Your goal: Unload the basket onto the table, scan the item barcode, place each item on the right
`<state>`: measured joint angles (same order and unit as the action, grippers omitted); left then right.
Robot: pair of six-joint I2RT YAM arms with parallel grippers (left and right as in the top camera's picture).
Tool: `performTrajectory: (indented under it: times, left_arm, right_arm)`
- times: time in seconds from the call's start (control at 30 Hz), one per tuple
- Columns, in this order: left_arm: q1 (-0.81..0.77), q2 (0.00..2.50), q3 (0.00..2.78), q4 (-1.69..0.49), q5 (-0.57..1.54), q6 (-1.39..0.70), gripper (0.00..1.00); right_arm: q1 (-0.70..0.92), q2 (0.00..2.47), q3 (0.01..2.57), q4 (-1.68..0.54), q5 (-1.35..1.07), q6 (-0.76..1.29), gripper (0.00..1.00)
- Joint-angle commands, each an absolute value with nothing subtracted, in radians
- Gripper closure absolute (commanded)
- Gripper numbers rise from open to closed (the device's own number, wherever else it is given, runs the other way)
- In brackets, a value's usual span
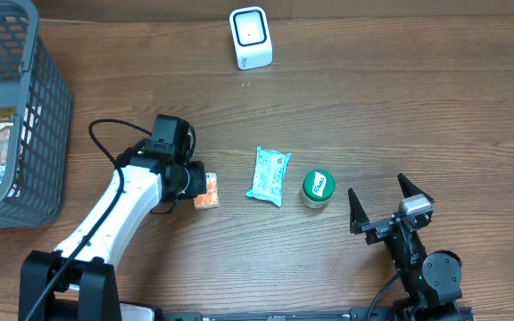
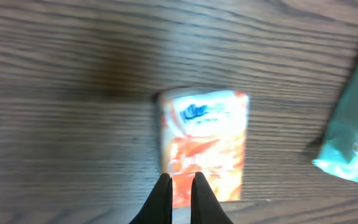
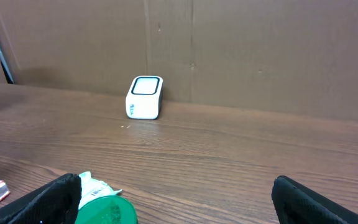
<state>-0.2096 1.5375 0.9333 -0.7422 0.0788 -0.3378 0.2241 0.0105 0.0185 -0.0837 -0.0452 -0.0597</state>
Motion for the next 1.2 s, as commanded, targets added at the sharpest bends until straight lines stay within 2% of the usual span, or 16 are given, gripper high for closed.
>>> performTrajectory:
  times: [0.0,0.17,0.2,0.27,0.4,0.7,0.9,0.97,1.0,1.03,1.07,1.17]
  left_arm:
    - [-0.22,1.526,0.955,-0.755,0.008,-0.348,0.96]
    - [-0.219,1.526,0.955,-0.761,0.032,-0.347,0.96]
    - [-0.219,1.528,0.955,-0.761,0.059,-0.344,0.93]
    - [-0.22,1.536,0.955,-0.759,0.136,-0.332,0.8]
    - [-0.228,1.568,0.951,-0.754,0.178,-0.332,0.67]
    - [-0.231,1.732,0.951,-0.714,0.173,-0.325,0.61]
    - [-0.229,1.764,0.953,-0.692,0.174,-0.324,0.67]
    - [-0.229,1.763,0.96,-0.695,0.174,-0.323,0.75]
    - [-0.23,1.763,0.965,-0.697,0.174,-0.311,0.86]
    - [-0.23,1.763,0.971,-0.703,0.174,-0.305,0.93]
    - [-0.229,1.76,0.978,-0.709,0.174,-0.297,0.96]
    - [-0.23,1.738,1.017,-0.754,0.137,-0.292,0.96]
  right_arm:
    - [0.224,0.004,0.008,-0.081,-0.046,-0.064,0.0]
    - [0.224,0.004,0.008,-0.081,-0.046,-0.064,0.0]
    - [0.224,0.004,0.008,-0.081,-0.046,-0.064,0.0]
    - [0.224,0.004,0.008,-0.081,-0.046,-0.064,0.0]
    - [0.224,0.004,0.008,-0.081,-0.046,-0.064,0.0]
    - [0.224,0.004,0.008,-0.081,-0.046,-0.064,0.0]
    - [0.224,0.004,0.008,-0.081,-0.046,-0.064,0.0]
    - [0.224,0.004,0.008,-0.081,-0.046,-0.064,0.0]
    - [0.224,0.004,0.008,-0.081,-0.046,-0.064,0.0]
    - [0.224,0.004,0.008,-0.081,-0.046,-0.064,0.0]
    - [0.224,0.004,0.008,-0.081,-0.046,-0.064,0.0]
    - [0.224,0.004,0.008,-0.081,-0.046,-0.064,0.0]
